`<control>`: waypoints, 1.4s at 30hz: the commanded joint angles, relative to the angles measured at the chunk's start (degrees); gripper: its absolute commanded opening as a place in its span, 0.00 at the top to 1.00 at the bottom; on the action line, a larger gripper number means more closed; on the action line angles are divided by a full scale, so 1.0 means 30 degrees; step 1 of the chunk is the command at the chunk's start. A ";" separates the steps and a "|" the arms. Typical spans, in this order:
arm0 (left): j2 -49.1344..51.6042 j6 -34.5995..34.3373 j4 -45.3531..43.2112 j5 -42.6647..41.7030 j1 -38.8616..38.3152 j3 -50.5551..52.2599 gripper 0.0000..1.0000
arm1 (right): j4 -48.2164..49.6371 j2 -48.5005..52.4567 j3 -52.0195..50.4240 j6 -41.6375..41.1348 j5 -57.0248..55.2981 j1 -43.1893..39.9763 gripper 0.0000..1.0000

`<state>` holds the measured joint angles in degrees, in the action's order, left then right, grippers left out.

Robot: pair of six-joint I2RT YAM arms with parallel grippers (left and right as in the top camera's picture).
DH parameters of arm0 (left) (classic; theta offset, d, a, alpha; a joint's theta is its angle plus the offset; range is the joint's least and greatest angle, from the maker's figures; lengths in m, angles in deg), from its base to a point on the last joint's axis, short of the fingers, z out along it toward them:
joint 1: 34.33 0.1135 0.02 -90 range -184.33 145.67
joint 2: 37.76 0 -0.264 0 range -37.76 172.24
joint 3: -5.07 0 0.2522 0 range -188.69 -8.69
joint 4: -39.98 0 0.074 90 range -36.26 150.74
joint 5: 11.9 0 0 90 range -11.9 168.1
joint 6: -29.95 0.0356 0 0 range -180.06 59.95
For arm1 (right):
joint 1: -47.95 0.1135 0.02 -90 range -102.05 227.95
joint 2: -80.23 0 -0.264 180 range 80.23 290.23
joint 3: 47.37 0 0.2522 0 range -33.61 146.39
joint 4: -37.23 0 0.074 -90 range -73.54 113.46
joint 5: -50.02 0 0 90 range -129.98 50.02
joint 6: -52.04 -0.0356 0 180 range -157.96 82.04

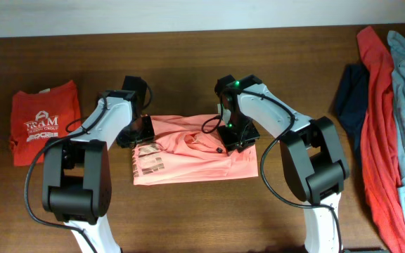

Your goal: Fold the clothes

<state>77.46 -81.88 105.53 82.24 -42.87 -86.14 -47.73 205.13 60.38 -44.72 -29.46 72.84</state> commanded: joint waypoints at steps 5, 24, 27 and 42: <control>0.0597 0.0393 0.0051 0.0299 0.0117 0.0255 0.51 | -0.0277 -0.2608 -0.0058 -0.0423 -0.0306 -0.1399 0.57; 0.0597 0.0386 0.0109 0.0291 0.0117 0.0255 0.14 | 0.3519 -0.2652 -0.5858 0.2193 0.4284 -0.4838 0.37; 0.0597 0.0386 0.0102 0.0291 0.0117 0.0255 0.15 | 0.4357 -0.2601 -0.6513 0.2171 0.4532 -0.4809 0.36; 0.0590 0.0838 0.0313 0.0291 0.0117 0.0248 0.16 | 0.5952 -0.2448 -0.7257 0.1880 0.5865 -0.5013 0.96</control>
<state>77.43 -80.76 106.33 83.90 -42.21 -86.21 -29.97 196.98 39.18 -39.21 -10.95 58.41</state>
